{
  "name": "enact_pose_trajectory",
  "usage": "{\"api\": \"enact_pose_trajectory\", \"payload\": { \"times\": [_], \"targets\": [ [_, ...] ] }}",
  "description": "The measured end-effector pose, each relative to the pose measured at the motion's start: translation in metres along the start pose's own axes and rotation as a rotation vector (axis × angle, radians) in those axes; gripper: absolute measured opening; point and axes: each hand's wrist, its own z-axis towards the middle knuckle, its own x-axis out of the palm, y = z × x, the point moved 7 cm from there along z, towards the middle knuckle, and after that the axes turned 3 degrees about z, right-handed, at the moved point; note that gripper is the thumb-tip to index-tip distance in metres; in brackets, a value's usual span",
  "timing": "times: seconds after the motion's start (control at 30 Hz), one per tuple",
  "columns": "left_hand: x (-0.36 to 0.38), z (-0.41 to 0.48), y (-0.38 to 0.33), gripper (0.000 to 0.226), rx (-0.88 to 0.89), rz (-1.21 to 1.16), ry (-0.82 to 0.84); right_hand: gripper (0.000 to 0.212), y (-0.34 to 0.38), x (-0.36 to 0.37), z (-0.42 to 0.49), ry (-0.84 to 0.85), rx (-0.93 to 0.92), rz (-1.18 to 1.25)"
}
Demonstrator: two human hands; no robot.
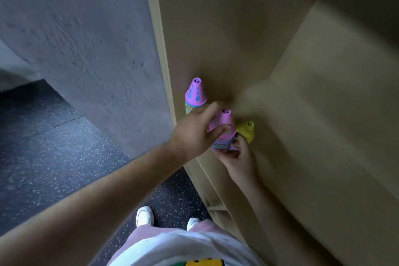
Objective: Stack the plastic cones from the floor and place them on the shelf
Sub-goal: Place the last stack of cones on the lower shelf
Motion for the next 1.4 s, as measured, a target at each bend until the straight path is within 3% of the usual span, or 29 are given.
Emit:
{"api": "enact_pose_trajectory", "payload": {
  "times": [0.2,0.37,0.5,0.63,0.77,0.93,1.03,1.1,1.2,1.4],
  "targets": [
    [-0.085,0.063,-0.027,0.042,0.125,0.117,-0.168,0.059,0.117,0.029,0.042,-0.003,-0.169,0.019],
    [-0.122,0.107,-0.006,0.043,0.111,0.178,-0.244,0.061,0.161,0.060,0.090,0.033,-0.186,0.058],
    [-0.121,0.120,0.021,0.044,0.043,0.201,-0.202,0.053,0.151,0.076,0.108,0.062,-0.155,-0.009],
    [-0.079,0.102,0.052,0.048,-0.066,0.201,-0.012,0.049,0.101,0.078,0.115,0.048,-0.119,-0.147],
    [-0.061,0.082,0.062,0.069,-0.118,0.119,0.037,0.052,0.070,0.074,0.113,0.051,-0.117,-0.340],
    [-0.064,0.086,0.049,0.068,0.012,0.281,-0.065,0.064,0.070,0.054,0.105,-0.023,-0.172,-0.466],
    [-0.060,0.080,0.023,0.057,0.149,0.475,-0.208,0.062,0.080,0.033,0.092,-0.097,-0.248,-0.509],
    [-0.041,0.072,0.006,0.047,0.259,0.469,-0.225,0.059,0.088,0.015,0.081,-0.162,-0.310,-0.540],
    [0.003,0.067,-0.002,0.039,0.316,0.356,-0.092,0.058,0.083,-0.015,0.073,-0.224,-0.327,-0.591],
    [0.091,0.066,0.038,0.061,0.031,0.286,0.232,0.062,0.044,-0.055,0.067,-0.245,-0.193,-0.702]
  ]
}}
